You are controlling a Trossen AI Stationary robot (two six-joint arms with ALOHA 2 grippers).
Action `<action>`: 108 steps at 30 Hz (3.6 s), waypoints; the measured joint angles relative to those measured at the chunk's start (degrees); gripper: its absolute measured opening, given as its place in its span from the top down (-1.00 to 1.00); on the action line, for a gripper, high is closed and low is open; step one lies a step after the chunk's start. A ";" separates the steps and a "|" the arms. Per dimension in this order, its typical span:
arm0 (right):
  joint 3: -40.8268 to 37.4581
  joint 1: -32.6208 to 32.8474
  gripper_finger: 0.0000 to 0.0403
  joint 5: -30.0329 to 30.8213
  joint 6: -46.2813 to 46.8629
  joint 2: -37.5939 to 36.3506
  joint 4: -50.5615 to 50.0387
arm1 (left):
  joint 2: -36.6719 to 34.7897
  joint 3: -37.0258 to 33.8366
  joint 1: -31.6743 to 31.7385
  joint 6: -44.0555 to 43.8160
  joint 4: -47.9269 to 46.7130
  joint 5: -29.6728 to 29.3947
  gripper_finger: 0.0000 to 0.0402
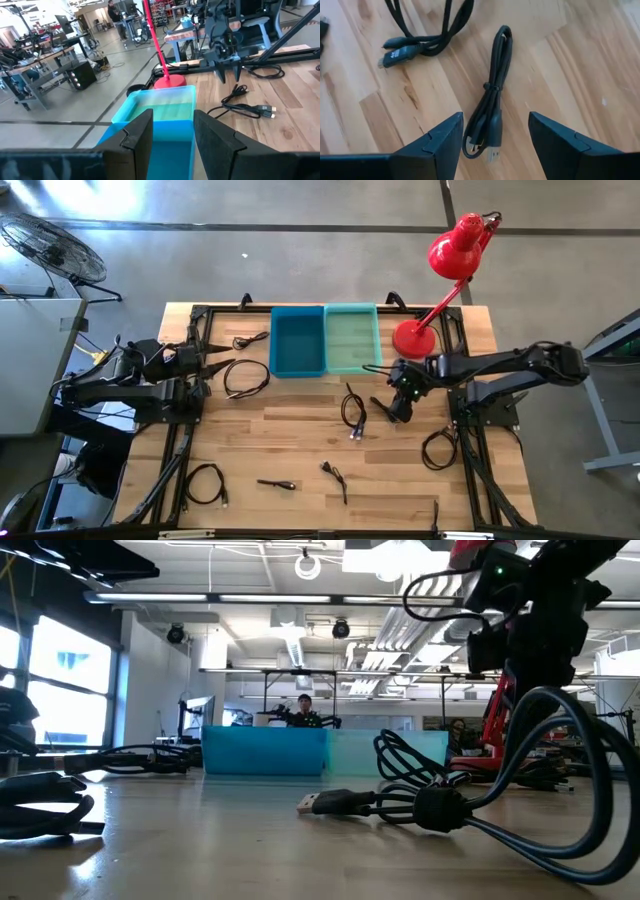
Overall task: Pick & Place USB Port
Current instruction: Put the black USB cable into the green bin
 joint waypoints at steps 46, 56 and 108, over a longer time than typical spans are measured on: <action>8.36 4.25 0.84 6.17 -10.52 11.55 -2.18 | 0.02 -0.02 0.00 -7.23 -1.23 -0.86 0.30; 26.67 4.27 0.84 15.37 -17.00 5.95 -14.05 | 3.70 -0.28 0.00 -8.38 9.53 4.83 0.30; 40.30 -1.62 0.84 9.05 -34.81 5.43 13.61 | 38.91 -0.22 0.00 -7.53 52.74 17.62 0.30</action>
